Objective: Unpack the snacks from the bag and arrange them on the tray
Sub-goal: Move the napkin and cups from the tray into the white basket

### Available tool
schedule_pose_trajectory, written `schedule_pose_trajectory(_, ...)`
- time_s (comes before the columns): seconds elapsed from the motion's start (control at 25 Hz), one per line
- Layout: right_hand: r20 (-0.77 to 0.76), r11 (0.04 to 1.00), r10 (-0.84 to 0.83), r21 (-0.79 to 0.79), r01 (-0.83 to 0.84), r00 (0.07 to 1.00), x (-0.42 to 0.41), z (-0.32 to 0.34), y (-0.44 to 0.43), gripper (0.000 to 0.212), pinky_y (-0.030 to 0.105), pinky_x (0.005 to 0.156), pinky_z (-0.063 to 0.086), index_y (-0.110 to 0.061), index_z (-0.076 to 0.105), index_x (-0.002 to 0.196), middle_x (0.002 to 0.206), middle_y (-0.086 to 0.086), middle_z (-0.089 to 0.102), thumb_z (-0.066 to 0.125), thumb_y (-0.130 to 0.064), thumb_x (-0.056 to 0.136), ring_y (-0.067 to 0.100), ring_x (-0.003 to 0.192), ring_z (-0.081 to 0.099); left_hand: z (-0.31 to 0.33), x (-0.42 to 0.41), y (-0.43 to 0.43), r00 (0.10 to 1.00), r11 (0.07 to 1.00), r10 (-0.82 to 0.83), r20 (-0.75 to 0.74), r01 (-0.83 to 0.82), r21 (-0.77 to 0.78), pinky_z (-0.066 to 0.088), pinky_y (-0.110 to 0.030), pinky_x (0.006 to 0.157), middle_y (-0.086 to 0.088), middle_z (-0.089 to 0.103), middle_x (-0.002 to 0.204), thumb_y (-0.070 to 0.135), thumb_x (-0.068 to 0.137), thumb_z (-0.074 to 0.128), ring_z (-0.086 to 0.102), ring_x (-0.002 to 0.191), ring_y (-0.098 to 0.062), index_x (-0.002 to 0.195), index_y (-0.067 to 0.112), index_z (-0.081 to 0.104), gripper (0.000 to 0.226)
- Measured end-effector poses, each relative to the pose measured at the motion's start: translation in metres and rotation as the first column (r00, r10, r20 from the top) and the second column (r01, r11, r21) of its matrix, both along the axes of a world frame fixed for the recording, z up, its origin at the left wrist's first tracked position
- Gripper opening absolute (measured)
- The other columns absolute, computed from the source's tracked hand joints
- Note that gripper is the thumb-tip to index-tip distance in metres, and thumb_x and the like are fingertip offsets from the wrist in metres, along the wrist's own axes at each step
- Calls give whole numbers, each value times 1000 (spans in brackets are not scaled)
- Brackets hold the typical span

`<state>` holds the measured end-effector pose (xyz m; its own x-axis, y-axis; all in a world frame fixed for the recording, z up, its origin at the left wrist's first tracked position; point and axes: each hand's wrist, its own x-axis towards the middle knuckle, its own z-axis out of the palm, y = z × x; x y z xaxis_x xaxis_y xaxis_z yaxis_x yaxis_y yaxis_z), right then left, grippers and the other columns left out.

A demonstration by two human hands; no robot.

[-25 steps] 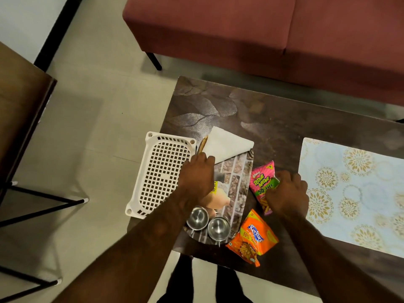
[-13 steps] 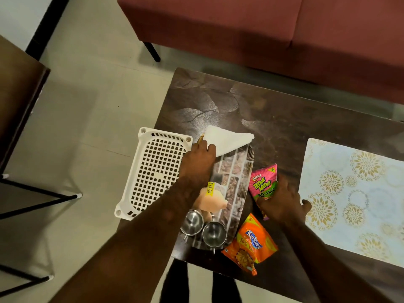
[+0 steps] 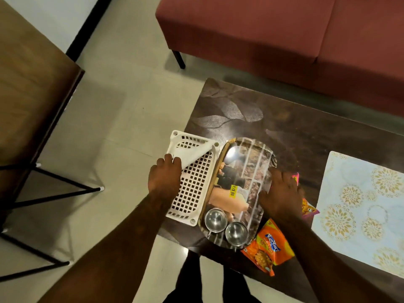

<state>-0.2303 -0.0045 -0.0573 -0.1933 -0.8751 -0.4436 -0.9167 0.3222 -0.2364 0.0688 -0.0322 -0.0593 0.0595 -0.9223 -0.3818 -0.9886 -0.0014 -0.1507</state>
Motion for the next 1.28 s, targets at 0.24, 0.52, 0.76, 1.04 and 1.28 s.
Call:
schedule_pose_trajectory(0.24,391,855,103,435,-282,915,24,1,18,30,29,88,55,-27,70,115,109,-4,76,70,-17,87,22,106,74,-1,-16,42,886,983,74,-457,13,184,54,-41,84,-6,53,122,31,83,62,59,107,-28,129,18,46,50)
schedule_pose_trajectory(0.52,356,725,320,505,-469,878,31,9,60,95,34,112,48,-22,43,155,144,6,48,88,-45,74,26,137,53,15,-69,95,840,870,-209,-501,393,297,55,-46,87,-8,36,139,45,72,72,45,122,-28,147,29,29,87)
schedule_pose_trajectory(0.76,303,809,328,399,-432,895,44,-4,80,76,38,98,56,-27,45,154,140,7,49,73,-40,84,33,127,64,0,-82,94,900,857,-191,-391,347,381,56,-49,87,-14,26,148,14,78,75,40,130,-34,147,27,26,85)
schedule_pose_trajectory(1.04,296,838,270,396,-375,916,41,14,62,77,34,106,52,-30,58,143,138,2,63,81,-56,75,24,130,62,7,-57,92,807,952,111,-581,81,294,58,-43,88,-4,37,130,37,72,82,58,108,-25,138,35,37,79)
schedule_pose_trajectory(1.28,372,919,252,196,-341,893,107,41,-2,81,34,109,52,-38,52,149,150,-5,60,78,-49,73,21,134,62,24,17,50,806,946,319,-498,-241,216,57,-42,88,-9,40,128,28,70,81,62,105,-33,137,29,41,78)
